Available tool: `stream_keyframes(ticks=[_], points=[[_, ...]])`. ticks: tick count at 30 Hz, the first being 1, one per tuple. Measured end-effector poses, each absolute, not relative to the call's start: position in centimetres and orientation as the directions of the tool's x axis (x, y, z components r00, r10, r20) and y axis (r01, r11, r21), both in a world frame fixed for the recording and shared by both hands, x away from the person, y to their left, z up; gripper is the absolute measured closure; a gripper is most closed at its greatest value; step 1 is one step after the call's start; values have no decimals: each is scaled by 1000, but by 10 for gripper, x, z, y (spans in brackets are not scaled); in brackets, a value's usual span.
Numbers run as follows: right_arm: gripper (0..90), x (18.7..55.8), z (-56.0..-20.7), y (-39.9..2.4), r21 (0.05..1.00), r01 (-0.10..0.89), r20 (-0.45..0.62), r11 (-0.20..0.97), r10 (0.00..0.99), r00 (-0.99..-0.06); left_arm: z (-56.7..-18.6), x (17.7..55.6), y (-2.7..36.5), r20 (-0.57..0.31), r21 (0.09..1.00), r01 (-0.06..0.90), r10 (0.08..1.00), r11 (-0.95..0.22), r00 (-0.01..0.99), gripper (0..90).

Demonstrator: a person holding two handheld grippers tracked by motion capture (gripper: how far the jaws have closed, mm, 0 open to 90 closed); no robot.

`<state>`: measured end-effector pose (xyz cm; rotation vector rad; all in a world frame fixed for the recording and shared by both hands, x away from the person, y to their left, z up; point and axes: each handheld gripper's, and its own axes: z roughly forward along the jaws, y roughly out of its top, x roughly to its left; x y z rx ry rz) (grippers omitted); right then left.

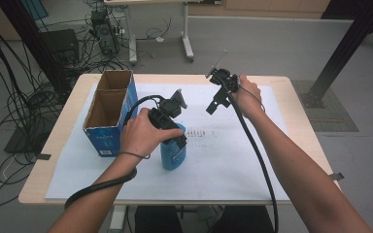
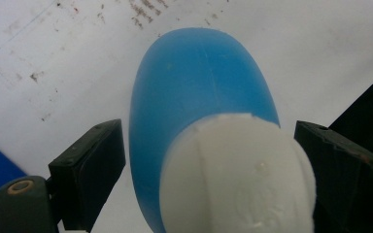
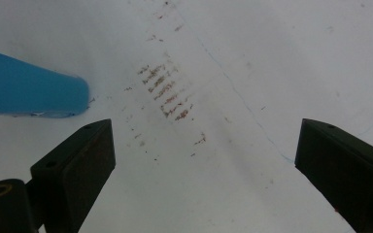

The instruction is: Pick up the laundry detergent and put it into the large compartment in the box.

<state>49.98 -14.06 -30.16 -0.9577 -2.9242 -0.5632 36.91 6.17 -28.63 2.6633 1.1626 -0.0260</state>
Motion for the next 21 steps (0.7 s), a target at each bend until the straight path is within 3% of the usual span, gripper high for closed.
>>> stream_keyframes(ticks=[21], points=[[72, 499, -302, -140, 336, 573, 124, 748, 568, -814, -286, 368, 62, -97, 200, 733, 731, -650, 676, 250]])
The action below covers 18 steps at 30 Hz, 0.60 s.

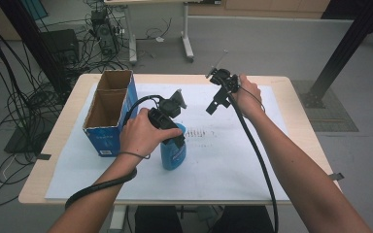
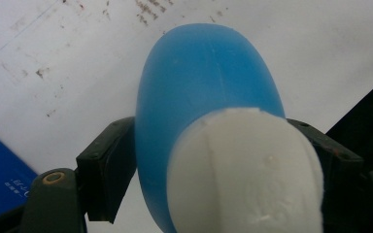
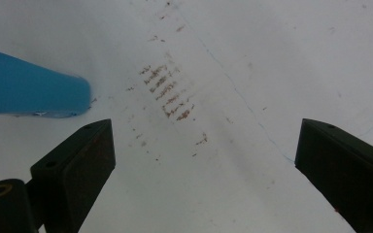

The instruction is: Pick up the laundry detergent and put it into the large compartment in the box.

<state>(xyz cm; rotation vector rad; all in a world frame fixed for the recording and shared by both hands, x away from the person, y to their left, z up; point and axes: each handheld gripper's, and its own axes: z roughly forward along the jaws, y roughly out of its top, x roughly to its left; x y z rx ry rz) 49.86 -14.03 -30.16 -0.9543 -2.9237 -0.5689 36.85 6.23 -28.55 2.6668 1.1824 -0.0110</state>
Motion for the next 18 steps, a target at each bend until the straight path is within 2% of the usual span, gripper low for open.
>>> stream_keyframes(ticks=[18], points=[[71, 498, -301, -140, 335, 571, 119, 749, 568, -815, -283, 368, 61, -88, 206, 734, 735, -647, 673, 340]])
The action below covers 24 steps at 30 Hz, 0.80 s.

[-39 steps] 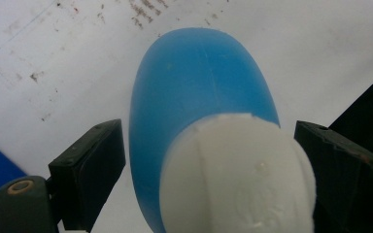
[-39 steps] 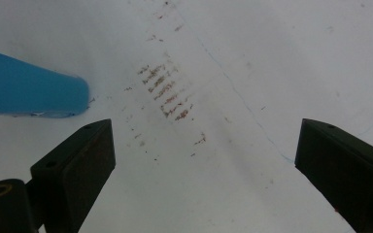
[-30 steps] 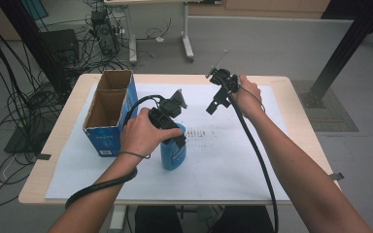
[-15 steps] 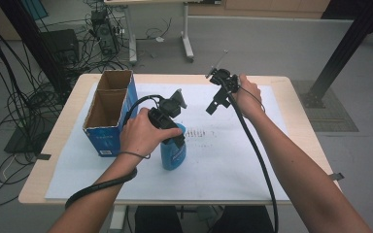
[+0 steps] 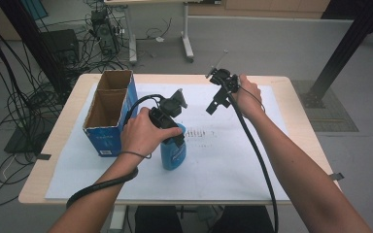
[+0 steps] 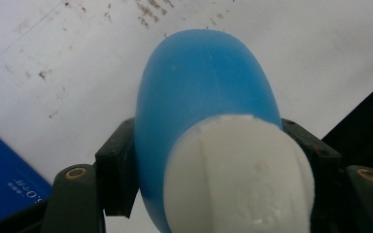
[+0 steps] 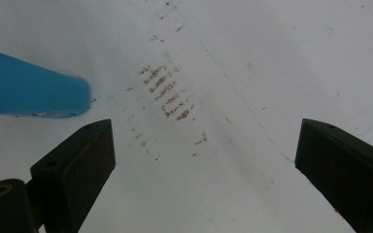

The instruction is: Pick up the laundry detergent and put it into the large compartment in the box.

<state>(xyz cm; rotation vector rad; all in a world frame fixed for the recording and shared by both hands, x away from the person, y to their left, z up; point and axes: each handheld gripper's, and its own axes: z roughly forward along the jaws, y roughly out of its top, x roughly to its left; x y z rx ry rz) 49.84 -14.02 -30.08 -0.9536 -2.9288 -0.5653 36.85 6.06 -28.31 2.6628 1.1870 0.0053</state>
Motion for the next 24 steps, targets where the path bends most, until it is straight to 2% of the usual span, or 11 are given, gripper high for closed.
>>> stream_keyframes(ticks=[24], points=[[72, 497, -301, -140, 334, 570, 117, 751, 567, -815, -281, 367, 60, -71, 209, 740, 745, -639, 664, 376]])
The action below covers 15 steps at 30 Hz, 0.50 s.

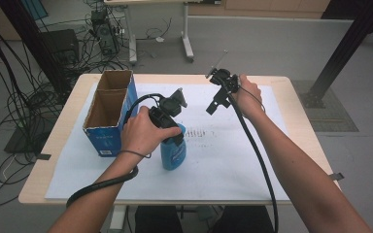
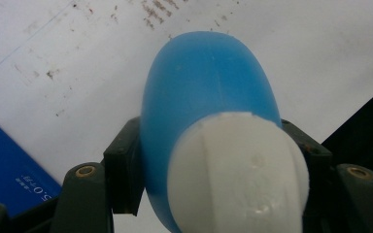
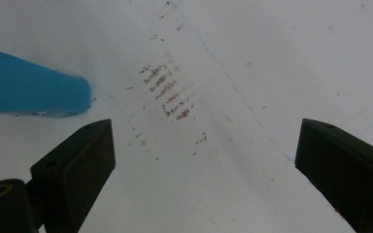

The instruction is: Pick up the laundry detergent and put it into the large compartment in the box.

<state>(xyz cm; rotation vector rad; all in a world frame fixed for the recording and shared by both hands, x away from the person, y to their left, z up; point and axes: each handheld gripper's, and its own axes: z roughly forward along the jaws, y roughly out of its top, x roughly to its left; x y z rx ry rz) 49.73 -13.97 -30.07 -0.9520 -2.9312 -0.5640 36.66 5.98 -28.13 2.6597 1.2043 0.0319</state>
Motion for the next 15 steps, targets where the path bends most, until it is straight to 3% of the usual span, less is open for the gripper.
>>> stream_keyframes(ticks=[15], points=[[72, 497, -300, -140, 336, 570, 115, 749, 568, -815, -281, 367, 60, -70, 209, 740, 745, -640, 664, 376]])
